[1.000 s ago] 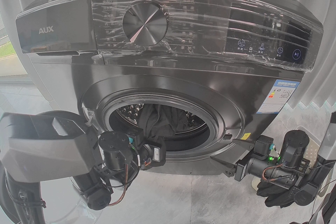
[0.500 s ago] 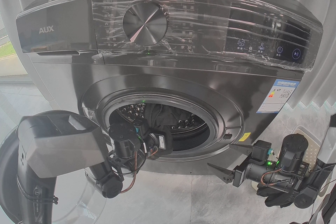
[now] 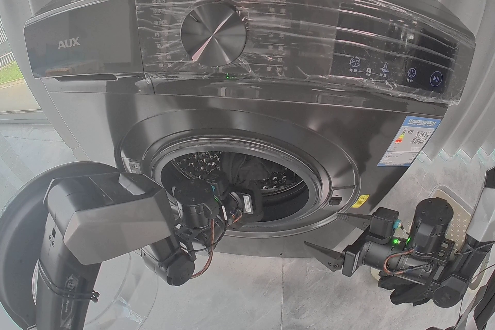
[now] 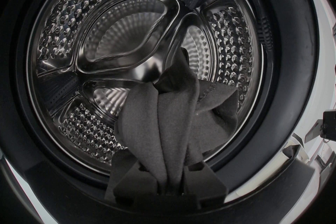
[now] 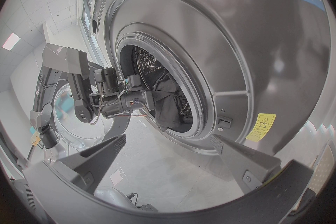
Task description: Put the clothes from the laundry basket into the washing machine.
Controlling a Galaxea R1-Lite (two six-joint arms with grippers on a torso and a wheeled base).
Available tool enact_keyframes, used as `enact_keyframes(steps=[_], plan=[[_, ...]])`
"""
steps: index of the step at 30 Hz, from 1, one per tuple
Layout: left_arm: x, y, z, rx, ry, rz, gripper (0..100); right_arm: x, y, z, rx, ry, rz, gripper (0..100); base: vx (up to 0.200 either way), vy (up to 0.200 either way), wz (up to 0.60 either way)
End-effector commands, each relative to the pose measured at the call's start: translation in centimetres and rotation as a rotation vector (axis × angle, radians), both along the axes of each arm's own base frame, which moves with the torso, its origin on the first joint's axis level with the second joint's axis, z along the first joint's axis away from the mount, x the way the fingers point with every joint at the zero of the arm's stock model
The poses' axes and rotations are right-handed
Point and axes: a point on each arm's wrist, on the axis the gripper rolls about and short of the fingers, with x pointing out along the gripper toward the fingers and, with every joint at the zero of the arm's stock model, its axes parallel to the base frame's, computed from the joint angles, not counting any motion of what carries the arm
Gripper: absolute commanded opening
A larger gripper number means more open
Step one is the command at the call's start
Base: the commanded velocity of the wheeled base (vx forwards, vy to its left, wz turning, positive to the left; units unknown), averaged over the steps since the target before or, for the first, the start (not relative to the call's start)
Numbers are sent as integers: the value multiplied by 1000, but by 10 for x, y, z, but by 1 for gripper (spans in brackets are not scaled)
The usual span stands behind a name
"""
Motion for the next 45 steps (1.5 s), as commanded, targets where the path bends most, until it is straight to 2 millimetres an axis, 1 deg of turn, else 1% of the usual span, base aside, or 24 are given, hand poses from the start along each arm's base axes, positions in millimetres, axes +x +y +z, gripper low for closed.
enact_keyframes(steps=[1, 4, 6, 11, 14, 15, 16, 18, 22, 27, 30, 40, 45], plan=[[12, -2, -3, -7, -15, 15, 0, -1, 1, -1, 0, 5, 4, 100, 0, 0, 0], [23, -2, -6, -2, -4, 28, 0, -2, 2, -1, 2, 7, 11, 100, 0, 0, 0], [38, 1, -3, -7, -15, 50, 0, -2, 2, -1, 1, 8, 11, 100, 0, 0, 0], [63, 3, 10, -25, -24, 82, 0, -2, 2, -2, 1, 10, 11, 100, 0, 0, 0], [73, 0, 10, -24, -19, 86, 0, -2, 2, -2, 0, 12, 12, 100, 0, 0, 0], [73, 0, 10, -24, -19, 86, 0, -2, 2, -2, 0, 12, 12, 100, 0, 0, 0], [77, -3, 12, -29, -24, 85, 0, -2, 2, -2, 0, 12, 12, 100, 0, 0, 0], [80, -6, 8, -24, -16, 83, 0, -2, 3, -2, 1, 12, 14, 100, 0, 0, 0], [89, -11, 9, -26, -20, 83, 0, -2, 2, -2, 1, 14, 21, 100, 0, 0, 0], [99, -15, 18, -57, -42, 87, 0, -2, 2, -2, 1, 14, 21, 100, 0, 0, 0], [107, -12, 23, -64, -44, 101, 0, -2, 2, -2, 1, 14, 20, 100, 0, 0, 0], [109, -9, 26, -65, -49, 107, 0, -2, 3, -3, -1, 17, 21, 100, 0, 0, 0], [115, -4, 29, -65, -57, 122, 0, -2, 3, -3, -1, 17, 21, 100, 0, 0, 0]])
